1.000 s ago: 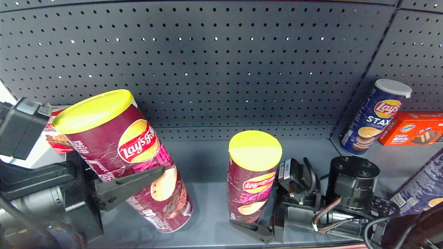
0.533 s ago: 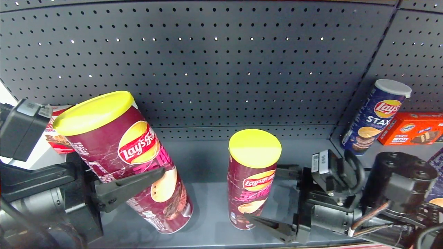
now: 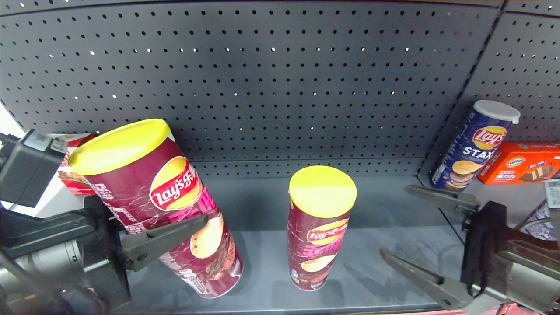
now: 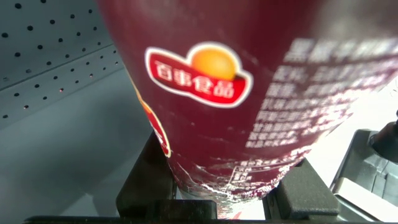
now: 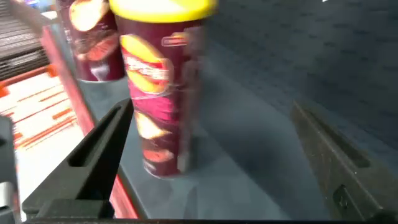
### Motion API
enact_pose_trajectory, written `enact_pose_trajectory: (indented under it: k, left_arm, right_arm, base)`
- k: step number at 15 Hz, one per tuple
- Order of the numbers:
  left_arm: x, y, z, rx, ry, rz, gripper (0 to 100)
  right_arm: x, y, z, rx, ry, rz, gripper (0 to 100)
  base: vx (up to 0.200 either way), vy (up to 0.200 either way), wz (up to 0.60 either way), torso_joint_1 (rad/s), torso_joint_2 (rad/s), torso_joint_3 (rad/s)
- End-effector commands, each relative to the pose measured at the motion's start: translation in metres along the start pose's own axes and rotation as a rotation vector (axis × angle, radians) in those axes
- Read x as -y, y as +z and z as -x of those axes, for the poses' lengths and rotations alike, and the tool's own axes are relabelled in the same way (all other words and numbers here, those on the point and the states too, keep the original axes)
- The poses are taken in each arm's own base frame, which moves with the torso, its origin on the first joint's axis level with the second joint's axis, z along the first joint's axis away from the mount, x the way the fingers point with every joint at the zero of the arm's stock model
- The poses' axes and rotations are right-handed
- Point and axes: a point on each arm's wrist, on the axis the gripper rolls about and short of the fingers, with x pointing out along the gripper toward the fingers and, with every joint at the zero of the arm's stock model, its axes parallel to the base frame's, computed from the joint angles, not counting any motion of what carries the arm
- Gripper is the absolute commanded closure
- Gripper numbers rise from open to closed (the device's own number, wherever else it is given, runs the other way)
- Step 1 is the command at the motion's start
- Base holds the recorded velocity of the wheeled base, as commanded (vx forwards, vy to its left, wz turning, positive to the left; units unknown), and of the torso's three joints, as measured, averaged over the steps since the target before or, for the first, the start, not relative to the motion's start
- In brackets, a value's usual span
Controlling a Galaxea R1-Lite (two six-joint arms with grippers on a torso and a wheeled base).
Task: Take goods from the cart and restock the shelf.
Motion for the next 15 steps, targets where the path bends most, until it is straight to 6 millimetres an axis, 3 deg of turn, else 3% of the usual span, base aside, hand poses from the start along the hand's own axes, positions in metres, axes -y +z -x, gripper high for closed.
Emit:
enact_pose_trajectory:
  k: [1, 5, 7, 11, 14, 15]
  left_arm:
    - [0.000, 0.000, 0.000, -0.001, 0.000, 0.001, 100]
    - [0.000, -0.012, 0.002, -0.037, 0.003, 0.017, 100]
    - [0.001, -0.016, 0.003, -0.048, 0.004, 0.022, 100]
    - [0.000, -0.015, 0.003, -0.044, 0.014, 0.018, 100]
    - [0.000, -0.014, 0.003, -0.039, 0.014, 0.016, 100]
    - [0.001, -0.015, 0.004, -0.041, 0.014, 0.017, 100]
  right_arm:
    - [-0.005, 0.007, 0.038, 0.038, -0.061, 0.018, 0]
    - [-0.016, -0.006, 0.075, -0.034, -0.184, 0.005, 0]
    - [-0.024, -0.021, 0.094, -0.094, -0.221, -0.005, 0]
    - [-0.037, -0.038, 0.127, -0.194, -0.242, -0.033, 0]
    - [-0.048, -0.050, 0.153, -0.220, -0.239, -0.140, 0]
    - [-0.057, -0.062, 0.173, -0.228, -0.233, -0.191, 0]
  base:
    - [0.000, 0.000, 0.00, 0.000, 0.00, 0.000]
    - [0.000, 0.000, 0.00, 0.000, 0.00, 0.000]
    - [0.000, 0.000, 0.00, 0.000, 0.00, 0.000]
    - [0.000, 0.000, 0.00, 0.000, 0.00, 0.000]
    - [0.000, 0.000, 0.00, 0.000, 0.00, 0.000]
    - [0.000, 0.000, 0.00, 0.000, 0.00, 0.000]
